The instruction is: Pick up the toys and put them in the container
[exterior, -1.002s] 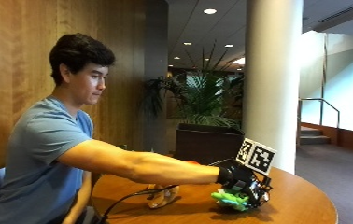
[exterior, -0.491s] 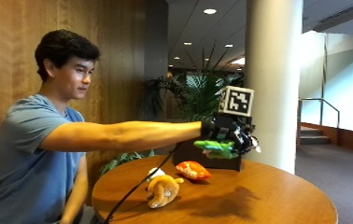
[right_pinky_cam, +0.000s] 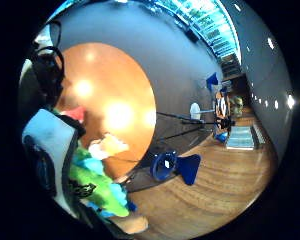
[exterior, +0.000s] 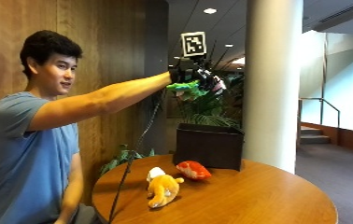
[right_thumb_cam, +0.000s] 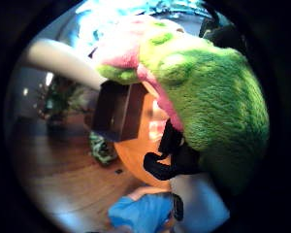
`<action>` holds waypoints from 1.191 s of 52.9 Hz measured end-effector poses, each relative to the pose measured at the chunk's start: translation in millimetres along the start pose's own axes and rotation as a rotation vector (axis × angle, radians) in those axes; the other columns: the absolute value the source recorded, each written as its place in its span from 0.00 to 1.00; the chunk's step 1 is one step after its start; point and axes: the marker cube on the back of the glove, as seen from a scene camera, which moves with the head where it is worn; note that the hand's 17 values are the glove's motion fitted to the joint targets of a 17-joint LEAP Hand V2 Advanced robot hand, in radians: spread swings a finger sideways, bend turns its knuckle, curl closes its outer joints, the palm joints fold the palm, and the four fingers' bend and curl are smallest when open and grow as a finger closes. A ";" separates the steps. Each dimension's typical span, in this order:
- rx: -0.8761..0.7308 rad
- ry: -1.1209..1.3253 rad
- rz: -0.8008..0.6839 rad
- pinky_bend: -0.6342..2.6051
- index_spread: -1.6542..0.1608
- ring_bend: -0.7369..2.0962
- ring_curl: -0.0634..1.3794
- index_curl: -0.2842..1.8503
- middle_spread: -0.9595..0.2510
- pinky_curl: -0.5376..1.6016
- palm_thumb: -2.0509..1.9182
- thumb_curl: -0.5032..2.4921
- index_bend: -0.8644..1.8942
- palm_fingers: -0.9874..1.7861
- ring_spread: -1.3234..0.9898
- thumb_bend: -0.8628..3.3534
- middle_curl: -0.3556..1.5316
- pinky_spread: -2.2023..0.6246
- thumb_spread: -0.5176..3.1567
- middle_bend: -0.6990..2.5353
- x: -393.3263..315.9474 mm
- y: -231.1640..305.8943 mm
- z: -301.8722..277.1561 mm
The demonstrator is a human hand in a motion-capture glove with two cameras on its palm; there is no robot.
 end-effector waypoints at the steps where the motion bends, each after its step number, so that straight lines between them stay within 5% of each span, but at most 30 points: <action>1: 0.010 0.000 -0.003 0.62 0.72 0.74 0.42 0.14 0.47 0.46 0.60 0.34 0.35 0.62 0.40 0.21 0.57 0.64 0.48 0.45 -7.8 0.3 -3.0; 32: 0.100 -0.114 -0.286 0.61 0.72 0.74 0.40 0.13 0.47 0.46 0.57 0.32 0.35 0.64 0.41 0.20 0.60 0.64 0.52 0.44 -252.8 -25.3 -2.0; 39: 0.066 -0.160 -0.258 0.61 0.73 0.74 0.40 0.13 0.48 0.46 0.57 0.32 0.35 0.64 0.41 0.20 0.60 0.64 0.52 0.44 -219.7 -27.1 30.8; 63: -0.160 -0.319 -0.273 0.62 0.74 0.72 0.38 0.13 0.53 0.46 0.54 0.29 0.34 0.56 0.42 0.20 0.60 0.64 0.54 0.41 -273.1 -41.2 98.7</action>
